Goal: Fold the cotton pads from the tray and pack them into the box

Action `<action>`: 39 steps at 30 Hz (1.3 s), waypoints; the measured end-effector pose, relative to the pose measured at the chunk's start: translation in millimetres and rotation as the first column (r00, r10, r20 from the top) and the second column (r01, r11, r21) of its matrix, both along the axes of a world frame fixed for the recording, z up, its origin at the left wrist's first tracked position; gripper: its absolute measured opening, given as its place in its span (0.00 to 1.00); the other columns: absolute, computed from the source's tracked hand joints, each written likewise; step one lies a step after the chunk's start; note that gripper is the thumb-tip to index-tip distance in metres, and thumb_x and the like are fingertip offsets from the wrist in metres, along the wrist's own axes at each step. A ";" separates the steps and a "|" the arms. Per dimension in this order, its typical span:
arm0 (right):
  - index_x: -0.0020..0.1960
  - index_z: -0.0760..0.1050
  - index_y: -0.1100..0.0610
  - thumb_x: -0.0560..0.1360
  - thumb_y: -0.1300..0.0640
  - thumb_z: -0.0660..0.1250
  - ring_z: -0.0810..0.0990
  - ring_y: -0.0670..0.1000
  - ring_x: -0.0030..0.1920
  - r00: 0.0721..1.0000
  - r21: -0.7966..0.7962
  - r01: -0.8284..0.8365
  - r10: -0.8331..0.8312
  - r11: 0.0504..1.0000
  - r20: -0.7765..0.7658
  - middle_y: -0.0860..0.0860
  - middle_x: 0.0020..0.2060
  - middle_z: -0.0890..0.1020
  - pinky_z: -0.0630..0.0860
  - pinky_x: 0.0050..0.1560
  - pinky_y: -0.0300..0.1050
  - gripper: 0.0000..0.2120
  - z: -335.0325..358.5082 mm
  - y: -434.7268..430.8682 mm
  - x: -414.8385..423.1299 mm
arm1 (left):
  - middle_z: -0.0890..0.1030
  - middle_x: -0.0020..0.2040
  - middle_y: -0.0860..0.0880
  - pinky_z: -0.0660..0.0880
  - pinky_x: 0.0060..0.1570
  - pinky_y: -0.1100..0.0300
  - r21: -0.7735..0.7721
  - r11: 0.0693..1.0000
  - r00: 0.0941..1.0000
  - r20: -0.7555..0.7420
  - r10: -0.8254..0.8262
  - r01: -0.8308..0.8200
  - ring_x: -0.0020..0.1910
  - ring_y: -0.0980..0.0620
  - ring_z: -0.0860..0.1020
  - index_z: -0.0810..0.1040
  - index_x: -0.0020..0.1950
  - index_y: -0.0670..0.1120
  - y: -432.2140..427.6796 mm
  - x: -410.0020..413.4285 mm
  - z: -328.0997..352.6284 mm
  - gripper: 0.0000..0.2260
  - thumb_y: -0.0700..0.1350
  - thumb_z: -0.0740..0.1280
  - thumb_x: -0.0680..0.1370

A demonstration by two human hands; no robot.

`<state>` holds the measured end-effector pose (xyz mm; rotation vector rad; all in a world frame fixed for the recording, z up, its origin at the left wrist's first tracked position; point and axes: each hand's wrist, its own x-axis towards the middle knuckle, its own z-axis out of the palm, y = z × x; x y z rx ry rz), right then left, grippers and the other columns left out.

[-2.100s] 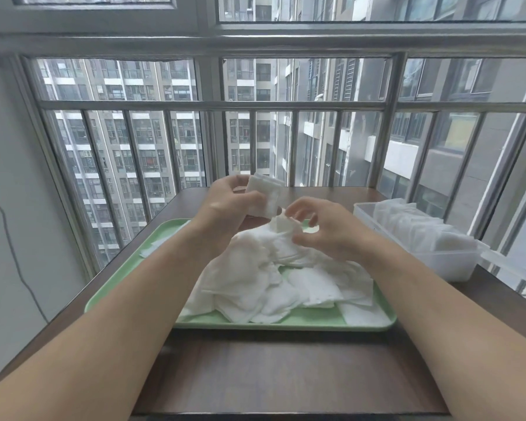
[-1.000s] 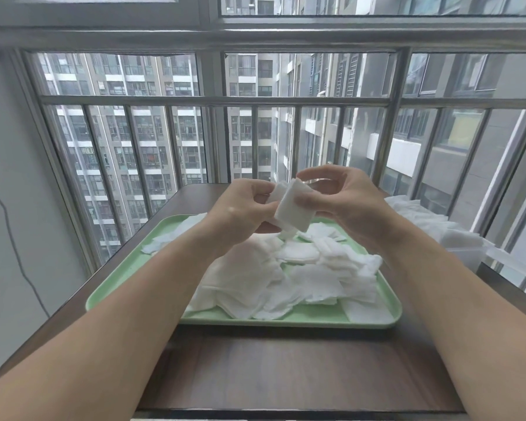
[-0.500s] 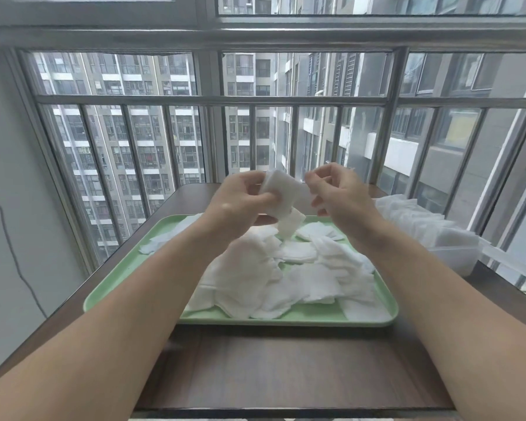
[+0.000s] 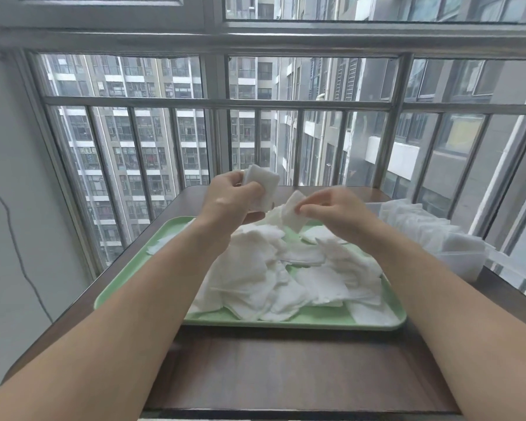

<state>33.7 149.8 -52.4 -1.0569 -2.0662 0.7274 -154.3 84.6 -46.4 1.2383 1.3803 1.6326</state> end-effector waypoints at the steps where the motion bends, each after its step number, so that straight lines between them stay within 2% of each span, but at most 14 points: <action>1: 0.49 0.86 0.55 0.75 0.59 0.72 0.81 0.38 0.39 0.996 0.060 0.024 -0.019 0.998 -0.087 0.46 0.40 0.85 0.73 0.41 0.31 0.05 3.3 -2.7 1.5 | 0.82 0.52 0.42 0.83 0.41 0.59 -0.005 1.000 1.000 -0.008 0.003 -0.003 0.47 0.46 0.85 0.80 0.56 0.43 -0.7 0.3 0.3 0.10 0.34 0.64 0.77; 3: 0.46 0.85 0.57 0.73 0.61 0.75 0.85 0.44 0.44 0.960 0.071 0.011 0.009 0.997 -0.279 0.49 0.41 0.86 0.80 0.45 0.35 0.03 7.0 -6.6 5.8 | 0.82 0.50 0.42 0.83 0.40 0.59 -0.019 1.000 1.000 -0.029 0.000 0.000 0.47 0.45 0.84 0.80 0.51 0.44 -1.6 1.3 -0.2 0.09 0.33 0.64 0.77; 4: 0.45 0.84 0.58 0.72 0.63 0.75 0.85 0.52 0.48 0.930 0.028 -0.033 0.040 0.999 -0.366 0.52 0.43 0.86 0.83 0.50 0.43 0.03 7.9 -8.6 7.5 | 0.83 0.50 0.41 0.83 0.41 0.58 -0.023 1.000 0.999 -0.032 -0.010 0.009 0.48 0.44 0.84 0.81 0.49 0.44 -1.9 2.5 -0.9 0.09 0.32 0.65 0.77; 7: 0.49 0.77 0.60 0.73 0.68 0.73 0.83 0.64 0.55 0.840 -0.125 -0.220 0.122 0.968 -0.529 0.59 0.49 0.82 0.80 0.58 0.60 0.08 10.5 -13.0 9.6 | 0.83 0.49 0.41 0.84 0.44 0.56 -0.035 0.998 0.998 -0.040 -0.057 0.056 0.47 0.45 0.84 0.82 0.48 0.46 -2.9 5.2 -3.2 0.09 0.32 0.68 0.76; 11: 0.58 0.73 0.60 0.72 0.69 0.72 0.84 0.59 0.50 0.778 -0.220 -0.380 0.181 0.898 -0.602 0.58 0.47 0.83 0.82 0.56 0.55 0.17 13.9 -17.9 9.4 | 0.85 0.43 0.43 0.83 0.43 0.59 -0.028 0.985 0.983 -0.054 -0.173 0.172 0.42 0.49 0.84 0.85 0.44 0.45 -6.5 9.5 -2.5 0.05 0.35 0.75 0.73; 14: 0.61 0.72 0.61 0.66 0.65 0.75 0.84 0.64 0.54 0.813 -0.218 -0.338 0.167 0.916 -0.557 0.66 0.52 0.83 0.81 0.56 0.57 0.25 10.5 -19.1 7.2 | 0.86 0.45 0.41 0.82 0.43 0.61 -0.004 0.968 0.968 -0.023 -0.251 0.251 0.43 0.49 0.85 0.86 0.47 0.43 -7.2 13.6 -1.9 0.04 0.36 0.75 0.74; 18: 0.59 0.72 0.62 0.68 0.67 0.76 0.84 0.63 0.51 0.814 -0.212 -0.264 0.100 0.941 -0.572 0.66 0.51 0.82 0.82 0.55 0.57 0.22 8.2 -17.4 4.4 | 0.86 0.50 0.39 0.82 0.47 0.60 0.004 0.941 0.941 0.009 -0.339 0.339 0.47 0.48 0.85 0.84 0.52 0.42 -8.6 16.8 -0.8 0.04 0.38 0.71 0.78; 23: 0.56 0.74 0.61 0.69 0.68 0.77 0.84 0.58 0.47 0.828 -0.211 -0.217 0.065 0.953 -0.556 0.59 0.45 0.81 0.83 0.52 0.54 0.19 7.0 -14.3 3.1 | 0.85 0.46 0.42 0.82 0.44 0.58 -0.007 0.943 0.942 0.062 -0.330 0.332 0.47 0.47 0.85 0.84 0.49 0.42 -7.3 19.4 0.2 0.08 0.37 0.65 0.81; 26: 0.54 0.74 0.59 0.68 0.66 0.78 0.84 0.55 0.45 0.837 -0.207 -0.193 0.050 0.959 -0.545 0.58 0.45 0.81 0.83 0.44 0.47 0.19 6.5 -13.8 2.6 | 0.86 0.48 0.40 0.82 0.42 0.56 -0.011 0.953 0.944 0.138 -0.298 0.303 0.48 0.44 0.85 0.83 0.51 0.41 -6.6 20.9 2.1 0.10 0.43 0.64 0.83; 29: 0.53 0.75 0.59 0.69 0.57 0.79 0.83 0.49 0.37 0.898 -0.163 -0.099 0.018 0.982 -0.439 0.55 0.43 0.83 0.79 0.37 0.40 0.19 6.8 -13.9 4.0 | 0.86 0.50 0.40 0.82 0.48 0.56 0.013 0.948 0.946 0.064 -0.318 0.318 0.50 0.44 0.85 0.83 0.53 0.41 -8.1 19.8 0.7 0.08 0.44 0.72 0.78; 31: 0.52 0.76 0.60 0.75 0.52 0.74 0.82 0.49 0.37 0.928 -0.116 0.000 -0.043 0.993 -0.370 0.53 0.41 0.83 0.79 0.37 0.42 0.13 7.2 -10.9 5.5 | 0.86 0.48 0.41 0.82 0.49 0.56 0.023 0.960 0.959 0.041 -0.280 0.279 0.48 0.46 0.86 0.83 0.51 0.42 -7.3 17.8 -1.2 0.06 0.38 0.75 0.75; 33: 0.51 0.77 0.60 0.81 0.54 0.66 0.81 0.51 0.38 0.936 -0.075 0.094 -0.114 0.993 -0.333 0.52 0.40 0.83 0.77 0.40 0.43 0.08 4.9 -3.2 8.2 | 0.85 0.44 0.45 0.82 0.44 0.58 0.011 0.976 0.975 0.047 -0.219 0.219 0.44 0.49 0.85 0.83 0.49 0.44 -5.6 15.3 -1.9 0.05 0.36 0.74 0.75; 36: 0.54 0.80 0.55 0.81 0.56 0.66 0.82 0.49 0.44 0.981 0.087 0.189 -0.192 0.978 0.019 0.50 0.46 0.83 0.76 0.39 0.39 0.05 -4.8 15.5 15.9 | 0.84 0.44 0.47 0.83 0.43 0.59 -0.022 0.988 0.988 0.011 -0.155 0.155 0.43 0.51 0.84 0.83 0.49 0.46 -3.1 12.4 -2.8 0.05 0.37 0.72 0.77; 39: 0.59 0.79 0.51 0.79 0.54 0.70 0.81 0.47 0.48 0.911 0.060 0.163 -0.174 0.985 0.375 0.48 0.53 0.83 0.74 0.46 0.39 0.10 -15.4 26.9 20.3 | 0.84 0.46 0.47 0.84 0.45 0.57 -0.030 0.992 0.991 -0.035 -0.127 0.126 0.45 0.50 0.84 0.83 0.50 0.47 -2.3 12.3 -5.5 0.05 0.39 0.72 0.76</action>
